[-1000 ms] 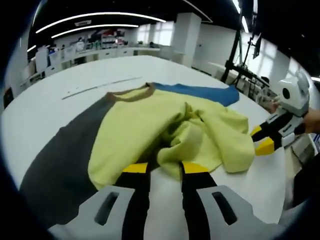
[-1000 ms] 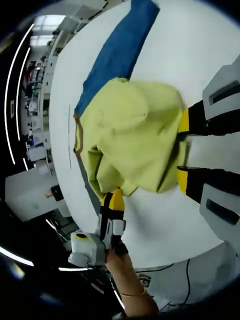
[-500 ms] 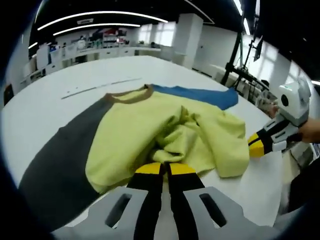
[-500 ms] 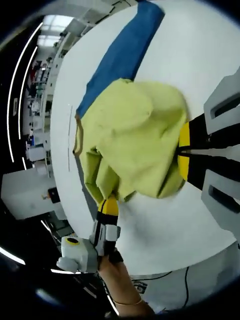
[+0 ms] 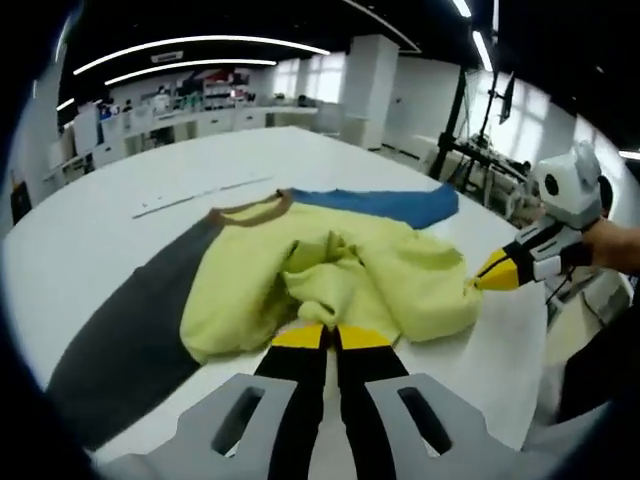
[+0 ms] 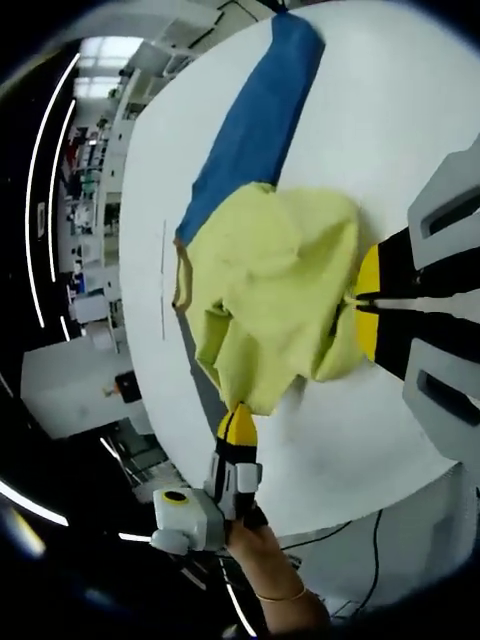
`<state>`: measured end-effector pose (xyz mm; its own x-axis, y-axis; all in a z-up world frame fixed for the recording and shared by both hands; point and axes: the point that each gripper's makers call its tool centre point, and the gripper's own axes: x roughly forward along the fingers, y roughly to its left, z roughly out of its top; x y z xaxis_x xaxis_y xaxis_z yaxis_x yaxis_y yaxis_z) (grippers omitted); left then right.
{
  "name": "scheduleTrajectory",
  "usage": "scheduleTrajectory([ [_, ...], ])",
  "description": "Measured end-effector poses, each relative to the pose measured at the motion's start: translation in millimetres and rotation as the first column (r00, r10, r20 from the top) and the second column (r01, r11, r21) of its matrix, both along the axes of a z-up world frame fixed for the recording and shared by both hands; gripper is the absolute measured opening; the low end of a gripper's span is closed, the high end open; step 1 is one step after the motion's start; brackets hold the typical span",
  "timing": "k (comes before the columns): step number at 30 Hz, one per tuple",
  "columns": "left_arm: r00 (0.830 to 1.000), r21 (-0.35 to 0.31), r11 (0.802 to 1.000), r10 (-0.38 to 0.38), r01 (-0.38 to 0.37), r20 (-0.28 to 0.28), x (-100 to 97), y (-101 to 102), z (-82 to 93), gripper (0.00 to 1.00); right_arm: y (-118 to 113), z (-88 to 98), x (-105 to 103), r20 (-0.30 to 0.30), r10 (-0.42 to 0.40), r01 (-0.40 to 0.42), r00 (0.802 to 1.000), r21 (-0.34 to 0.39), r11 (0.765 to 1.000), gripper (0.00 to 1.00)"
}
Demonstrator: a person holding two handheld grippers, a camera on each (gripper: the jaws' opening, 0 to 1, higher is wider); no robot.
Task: Fold the garment on the visible template until the final outline fits inside the template.
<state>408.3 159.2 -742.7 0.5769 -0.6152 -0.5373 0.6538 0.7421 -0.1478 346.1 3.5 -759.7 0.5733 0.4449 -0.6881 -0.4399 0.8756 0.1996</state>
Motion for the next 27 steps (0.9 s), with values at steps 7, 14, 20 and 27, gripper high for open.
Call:
scheduleTrajectory([
  [7, 1.0, -0.041, 0.999, 0.022, -0.022, 0.007, -15.7, 0.3, 15.8, 0.0, -15.4, 11.5, -6.7, 0.026, -0.035, 0.035, 0.999, 0.01, 0.999, 0.0],
  [14, 0.994, -0.142, 0.985, 0.094, -0.102, -0.065, -35.0, 5.4, 30.2, 0.0, -29.3, 24.7, -16.3, 0.054, -0.061, 0.06, 0.997, 0.013, 0.998, 0.0],
  [20, 0.985, -0.155, 0.975, 0.147, -0.16, -0.091, -52.3, 13.7, 35.3, 0.0, -38.8, 26.4, -27.6, 0.054, -0.078, 0.078, 0.995, 0.01, 0.997, 0.0],
  [27, 0.977, -0.152, 0.968, 0.183, -0.199, -0.113, -79.4, 17.8, 35.5, 0.0, -45.8, 27.4, -40.5, 0.045, -0.088, 0.088, 0.995, 0.005, 0.996, 0.0],
])
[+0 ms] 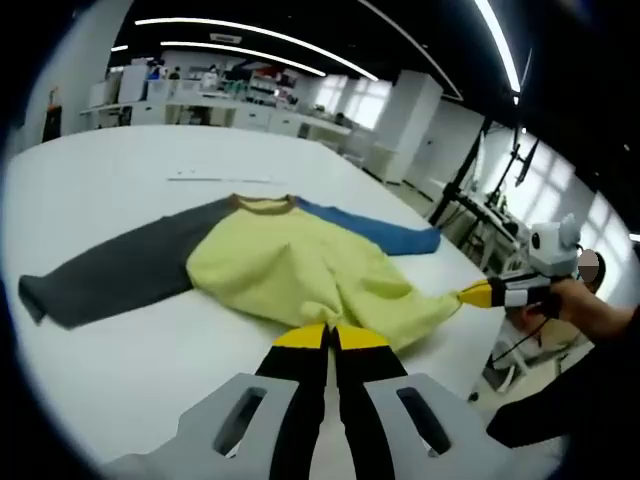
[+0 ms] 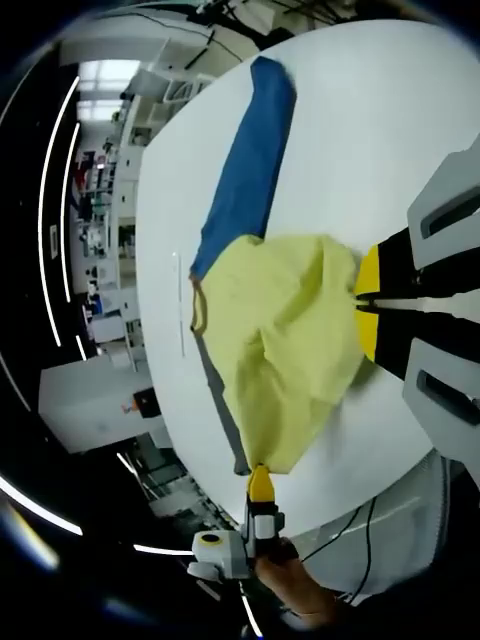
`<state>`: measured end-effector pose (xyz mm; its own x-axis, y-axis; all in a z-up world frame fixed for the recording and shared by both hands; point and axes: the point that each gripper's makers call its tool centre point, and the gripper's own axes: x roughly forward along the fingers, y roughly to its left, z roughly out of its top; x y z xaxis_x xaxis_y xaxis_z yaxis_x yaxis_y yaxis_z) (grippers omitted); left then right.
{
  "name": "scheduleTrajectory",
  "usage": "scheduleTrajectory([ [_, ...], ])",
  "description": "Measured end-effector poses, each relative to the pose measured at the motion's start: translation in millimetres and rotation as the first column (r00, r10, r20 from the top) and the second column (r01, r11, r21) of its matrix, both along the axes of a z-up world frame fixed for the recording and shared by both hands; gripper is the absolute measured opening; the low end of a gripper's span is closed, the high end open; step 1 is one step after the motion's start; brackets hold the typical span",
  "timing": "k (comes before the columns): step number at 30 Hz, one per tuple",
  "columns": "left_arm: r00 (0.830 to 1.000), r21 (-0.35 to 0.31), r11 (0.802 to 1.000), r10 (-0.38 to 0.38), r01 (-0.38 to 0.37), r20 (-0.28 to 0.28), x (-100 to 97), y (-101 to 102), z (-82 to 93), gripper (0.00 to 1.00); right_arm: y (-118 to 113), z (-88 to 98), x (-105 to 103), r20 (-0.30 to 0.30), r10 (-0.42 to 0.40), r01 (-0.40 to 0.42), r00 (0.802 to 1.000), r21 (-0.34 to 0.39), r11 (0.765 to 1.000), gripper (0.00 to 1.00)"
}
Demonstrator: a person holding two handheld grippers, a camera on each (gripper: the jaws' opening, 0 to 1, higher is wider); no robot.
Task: Fold the garment on the visible template until the final outline fits inside the template.
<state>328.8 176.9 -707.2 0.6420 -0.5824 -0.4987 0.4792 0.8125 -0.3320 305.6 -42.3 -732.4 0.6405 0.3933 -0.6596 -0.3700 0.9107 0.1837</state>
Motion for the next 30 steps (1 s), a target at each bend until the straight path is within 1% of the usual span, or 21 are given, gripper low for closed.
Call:
scheduleTrajectory([
  [1, 1.0, 0.019, 1.0, 0.005, -0.005, 0.002, -4.4, 1.9, -0.2, 0.0, -1.3, 0.3, -2.2, -0.002, -0.001, 0.001, 1.0, -0.001, 1.0, 0.0],
  [3, 1.0, 0.038, 0.999, 0.018, -0.018, 0.004, -11.7, 4.7, 0.2, 0.0, -4.4, -0.3, -5.2, -0.005, -0.005, 0.005, 1.0, -0.008, 1.0, 0.0],
  [7, 0.999, 0.049, 0.997, 0.054, -0.054, 0.0, -24.0, 12.7, -2.7, 0.0, -10.3, -3.7, -12.1, -0.02, -0.018, 0.017, 1.0, -0.01, 1.0, 0.0],
  [10, 0.996, 0.086, 0.992, 0.09, -0.089, -0.009, -33.9, 21.1, -8.2, 0.0, -12.4, -4.6, -17.4, -0.029, -0.021, 0.021, 0.999, -0.009, 1.0, 0.0],
  [13, 0.994, 0.121, 0.988, 0.104, -0.102, -0.017, -42.0, 28.2, -14.6, 0.0, -13.9, -7.1, -22.2, -0.04, -0.02, 0.02, 0.999, -0.012, 1.0, 0.0],
  [14, 0.993, 0.13, 0.985, 0.118, -0.114, -0.026, -46.1, 31.8, -17.7, 0.0, -15.0, -8.5, -24.3, -0.045, -0.021, 0.02, 0.999, -0.016, 1.0, 0.0],
  [18, 0.986, 0.133, 0.98, 0.155, -0.146, -0.06, -55.5, 41.4, -27.2, 0.0, -18.0, -13.4, -30.9, -0.067, -0.027, 0.025, 0.997, -0.022, 0.999, 0.0],
  [24, 0.976, 0.162, 0.971, 0.196, -0.178, -0.1, -62.5, 54.2, -39.5, 0.0, -23.7, -21.9, -38.8, -0.1, -0.039, 0.036, 0.994, -0.032, 0.999, 0.0],
  [27, 0.967, 0.174, 0.966, 0.215, -0.19, -0.137, -66.5, 59.3, -47.4, 0.0, -28.1, -28.5, -42.8, -0.124, -0.048, 0.043, 0.991, -0.043, 0.998, 0.0],
  [30, 0.96, 0.184, 0.963, 0.229, -0.199, -0.162, -69.9, 62.8, -54.6, 0.0, -30.6, -32.5, -46.8, -0.143, -0.054, 0.048, 0.988, -0.046, 0.998, 0.0],
])
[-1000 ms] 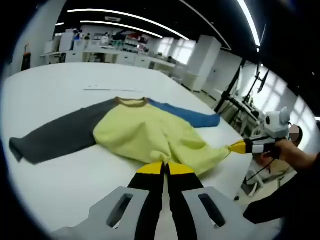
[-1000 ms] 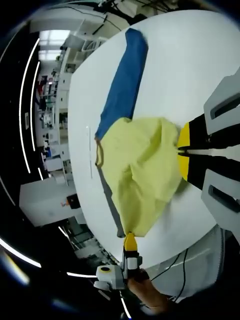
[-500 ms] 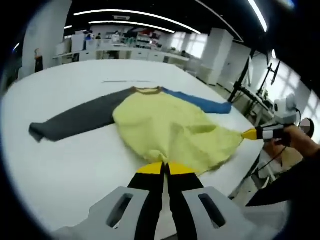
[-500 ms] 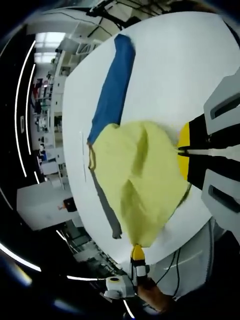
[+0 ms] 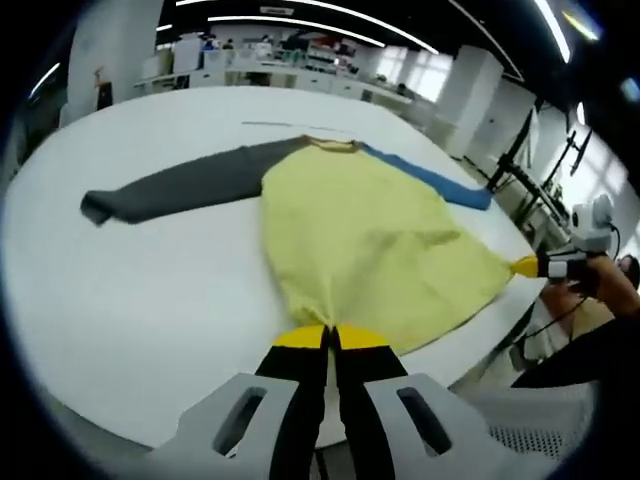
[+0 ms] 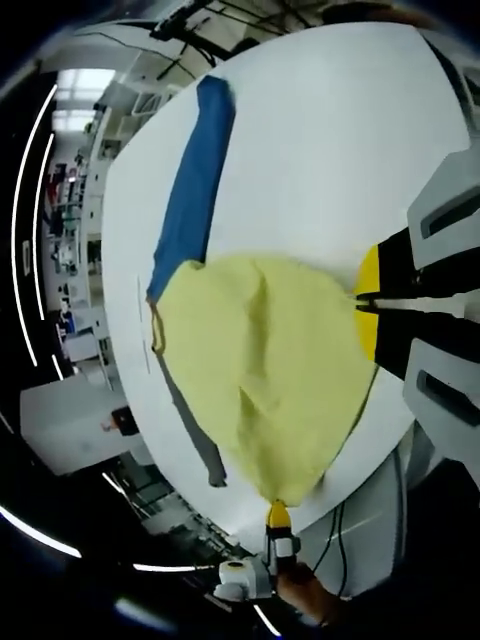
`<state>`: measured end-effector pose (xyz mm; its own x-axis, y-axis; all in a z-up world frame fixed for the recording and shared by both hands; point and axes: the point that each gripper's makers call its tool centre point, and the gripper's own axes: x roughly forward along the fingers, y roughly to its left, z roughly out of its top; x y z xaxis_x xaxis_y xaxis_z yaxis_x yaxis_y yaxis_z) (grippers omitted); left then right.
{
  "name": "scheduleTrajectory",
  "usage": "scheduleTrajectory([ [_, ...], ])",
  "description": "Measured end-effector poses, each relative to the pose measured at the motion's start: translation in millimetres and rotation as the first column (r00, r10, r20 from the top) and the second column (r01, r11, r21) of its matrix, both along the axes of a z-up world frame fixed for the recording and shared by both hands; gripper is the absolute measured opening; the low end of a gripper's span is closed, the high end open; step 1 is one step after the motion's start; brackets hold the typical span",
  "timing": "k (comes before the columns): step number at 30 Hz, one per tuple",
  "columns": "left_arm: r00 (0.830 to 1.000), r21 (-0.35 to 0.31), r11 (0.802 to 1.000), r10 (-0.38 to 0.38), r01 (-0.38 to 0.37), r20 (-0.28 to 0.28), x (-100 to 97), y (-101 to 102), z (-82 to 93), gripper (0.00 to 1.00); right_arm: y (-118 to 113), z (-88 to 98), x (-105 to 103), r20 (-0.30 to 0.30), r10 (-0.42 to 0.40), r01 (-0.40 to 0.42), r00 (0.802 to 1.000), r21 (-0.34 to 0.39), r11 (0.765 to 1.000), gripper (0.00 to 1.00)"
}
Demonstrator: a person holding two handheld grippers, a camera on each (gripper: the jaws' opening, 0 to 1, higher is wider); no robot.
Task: Fold the garment on the visible template until the final outline fits inside the template.
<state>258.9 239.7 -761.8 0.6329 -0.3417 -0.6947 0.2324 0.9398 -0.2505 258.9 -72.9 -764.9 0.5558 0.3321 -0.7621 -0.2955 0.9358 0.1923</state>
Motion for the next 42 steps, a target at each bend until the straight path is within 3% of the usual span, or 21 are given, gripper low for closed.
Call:
scheduleTrajectory([
  [6, 0.999, 0.015, 1.0, 0.006, -0.005, -0.048, -6.4, 2.3, -13.5, 0.0, -5.7, -15.3, -8.3, -0.041, -0.01, 0.009, 0.999, -0.017, 1.0, 0.0],
  [15, 0.998, 0.036, 0.999, -0.002, 0.004, -0.07, -12.0, 6.4, -19.4, 0.0, -8.2, -26.7, -11.6, -0.064, -0.021, 0.018, 0.998, -0.042, 0.999, 0.0],
  [23, 0.996, 0.069, 0.994, -0.082, 0.085, -0.04, -14.5, 15.4, -12.0, 0.02, -8.9, -30.1, -10.7, -0.071, -0.043, 0.04, 0.997, -0.045, 0.998, 0.0],
  [25, 0.992, 0.108, 0.986, -0.123, 0.124, -0.017, -11.6, 22.1, -11.4, 0.04, -9.0, -30.4, -10.8, -0.072, -0.046, 0.042, 0.996, -0.046, 0.998, 0.0],
  [27, 0.985, 0.171, 0.97, -0.175, 0.174, -0.013, -10.2, 28.8, -12.1, 0.07, -8.8, -31.4, -11.0, -0.077, -0.048, 0.044, 0.996, -0.045, 0.998, 0.0],
  [30, 0.967, 0.215, 0.945, -0.253, 0.247, 0.002, -6.8, 31.9, -16.4, 0.13, -9.3, -32.3, -10.9, -0.081, -0.055, 0.051, 0.995, -0.042, 0.998, 0.0],
  [36, 0.951, 0.169, 0.936, -0.31, 0.307, -0.012, -6.3, 31.8, -28.3, 0.21, -9.6, -32.7, -11.4, -0.087, -0.062, 0.058, 0.994, -0.04, 0.998, 0.0],
  [42, 0.938, 0.181, 0.924, -0.345, 0.338, 0.011, 2.0, 32.4, -34.0, 0.23, -9.4, -34.4, -11.4, -0.094, -0.069, 0.066, 0.993, -0.039, 0.997, 0.0],
])
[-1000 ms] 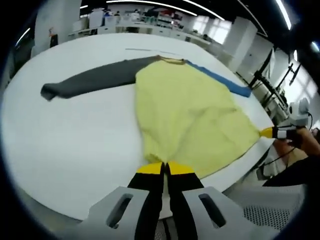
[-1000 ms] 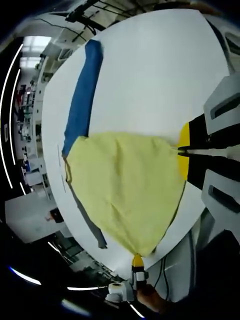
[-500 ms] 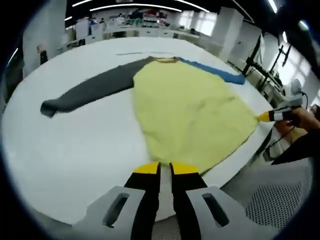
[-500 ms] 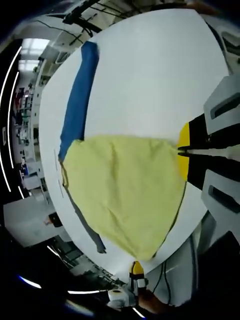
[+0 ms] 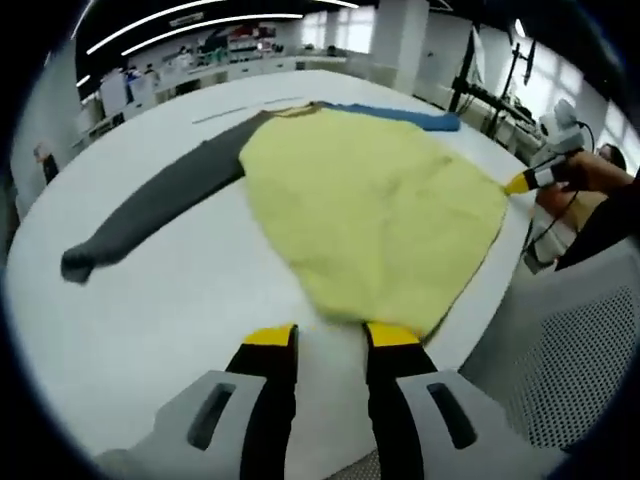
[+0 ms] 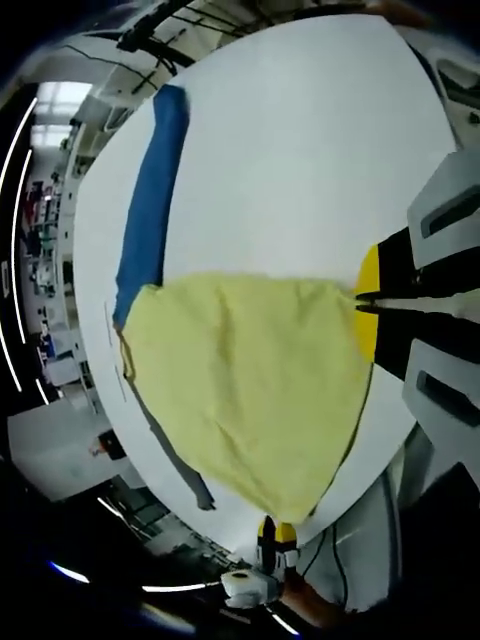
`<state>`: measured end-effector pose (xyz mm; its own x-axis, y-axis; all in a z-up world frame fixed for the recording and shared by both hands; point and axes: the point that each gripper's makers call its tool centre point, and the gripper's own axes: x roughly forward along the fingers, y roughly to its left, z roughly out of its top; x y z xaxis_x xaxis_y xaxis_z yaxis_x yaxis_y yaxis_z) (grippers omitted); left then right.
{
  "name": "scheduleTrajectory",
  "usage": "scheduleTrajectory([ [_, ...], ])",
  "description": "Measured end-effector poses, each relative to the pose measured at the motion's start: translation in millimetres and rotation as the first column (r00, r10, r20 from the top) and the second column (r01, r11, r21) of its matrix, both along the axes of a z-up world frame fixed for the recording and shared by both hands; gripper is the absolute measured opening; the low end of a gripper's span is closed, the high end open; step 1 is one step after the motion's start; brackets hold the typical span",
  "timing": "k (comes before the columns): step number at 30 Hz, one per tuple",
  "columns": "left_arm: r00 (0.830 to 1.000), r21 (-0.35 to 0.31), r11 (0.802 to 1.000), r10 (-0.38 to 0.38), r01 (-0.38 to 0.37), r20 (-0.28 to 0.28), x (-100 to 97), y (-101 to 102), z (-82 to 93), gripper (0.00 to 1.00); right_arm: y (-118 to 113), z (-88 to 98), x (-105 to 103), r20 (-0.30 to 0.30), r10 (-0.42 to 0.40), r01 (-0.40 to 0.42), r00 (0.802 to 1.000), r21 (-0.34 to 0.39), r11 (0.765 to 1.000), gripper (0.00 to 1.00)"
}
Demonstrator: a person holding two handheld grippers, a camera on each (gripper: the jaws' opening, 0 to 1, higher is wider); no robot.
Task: Fold the garment on the visible template until the final outline fits inside the template.
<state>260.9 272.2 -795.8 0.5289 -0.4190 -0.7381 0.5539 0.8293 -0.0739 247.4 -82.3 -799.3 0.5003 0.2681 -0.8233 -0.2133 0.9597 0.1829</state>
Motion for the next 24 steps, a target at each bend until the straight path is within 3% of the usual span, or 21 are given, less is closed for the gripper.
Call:
scheduleTrajectory([
  [10, 0.999, -0.094, 0.995, 0.036, -0.035, 0.005, 10.6, -10.5, 5.8, 0.21, 1.1, -1.9, 2.2, -0.006, -0.009, 0.009, 1.0, 0.004, 1.0, 0.0],
  [16, 0.992, -0.211, 0.97, 0.125, -0.121, 0.003, 21.8, -24.1, 13.2, 0.19, 1.4, -3.2, 2.9, -0.009, -0.01, 0.01, 1.0, 0.003, 1.0, 0.0],
  [19, 0.988, -0.232, 0.961, 0.155, -0.152, -0.008, 26.1, -28.2, 11.9, 0.18, 1.5, -3.1, 2.6, -0.009, -0.009, 0.009, 1.0, 0.004, 1.0, 0.0],
  [24, 0.989, -0.224, 0.964, 0.148, -0.143, 0.008, 29.3, -38.2, 12.2, 0.12, 1.0, -3.1, 2.3, -0.009, -0.011, 0.011, 1.0, 0.007, 1.0, 0.0],
])
